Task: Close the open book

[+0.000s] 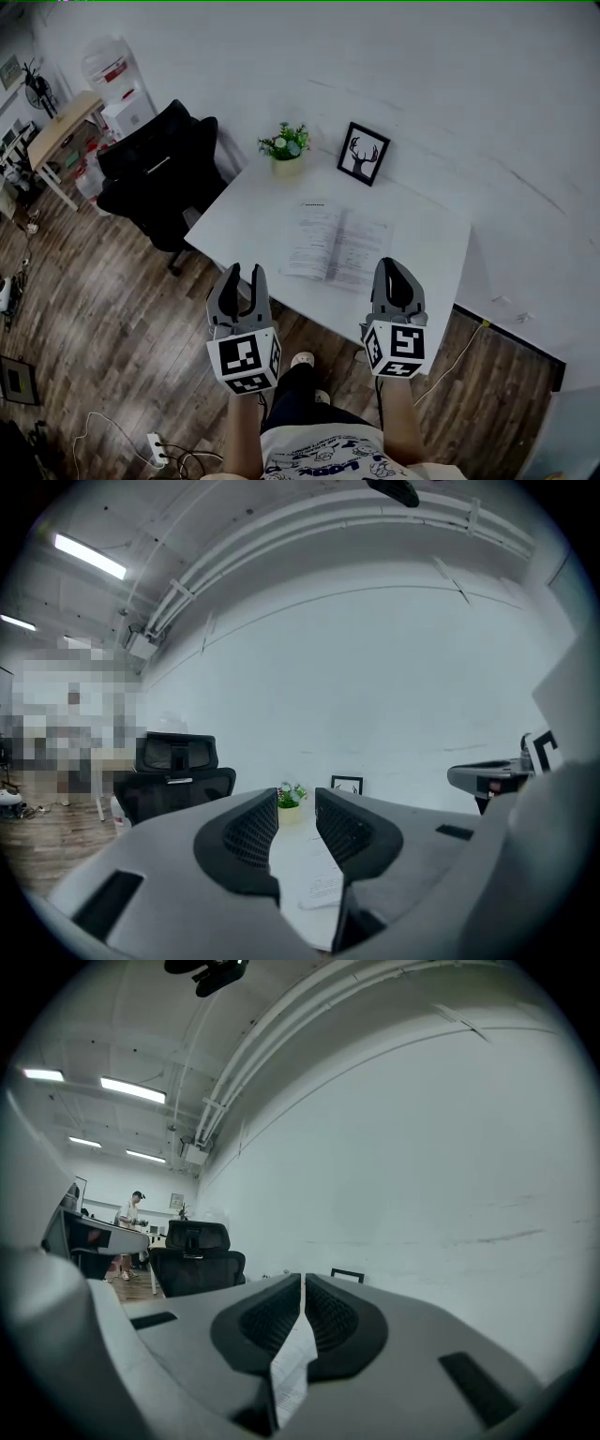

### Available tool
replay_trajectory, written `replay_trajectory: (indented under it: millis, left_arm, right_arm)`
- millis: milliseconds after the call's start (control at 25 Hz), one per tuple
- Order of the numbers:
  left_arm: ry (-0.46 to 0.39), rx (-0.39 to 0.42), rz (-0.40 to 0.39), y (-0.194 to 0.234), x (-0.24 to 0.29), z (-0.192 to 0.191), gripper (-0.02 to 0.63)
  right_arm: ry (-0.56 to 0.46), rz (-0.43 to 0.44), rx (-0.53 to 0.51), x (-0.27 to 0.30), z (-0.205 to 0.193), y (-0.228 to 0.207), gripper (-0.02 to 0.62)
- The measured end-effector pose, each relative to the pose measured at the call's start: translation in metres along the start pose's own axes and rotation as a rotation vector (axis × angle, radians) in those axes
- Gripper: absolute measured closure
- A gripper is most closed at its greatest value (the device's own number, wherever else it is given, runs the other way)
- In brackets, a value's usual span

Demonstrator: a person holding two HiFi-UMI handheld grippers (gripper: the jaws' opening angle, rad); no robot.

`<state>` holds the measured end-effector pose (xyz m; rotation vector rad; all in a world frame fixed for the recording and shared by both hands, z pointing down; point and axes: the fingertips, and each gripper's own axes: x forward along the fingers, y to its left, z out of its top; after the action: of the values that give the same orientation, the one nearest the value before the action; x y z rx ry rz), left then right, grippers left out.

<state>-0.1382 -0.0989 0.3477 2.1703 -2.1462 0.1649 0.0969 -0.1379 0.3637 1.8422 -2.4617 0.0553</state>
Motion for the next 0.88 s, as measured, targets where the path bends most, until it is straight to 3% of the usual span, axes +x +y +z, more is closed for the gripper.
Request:
replay_trajectory:
  millis: [880]
  left_arm:
    - [0.061,-0.009,-0.079,0.028,0.125,-0.017,0.499]
  right_arm:
    - [0.066,-0.067,-0.009,0.108,-0.021,-0.007,0.565]
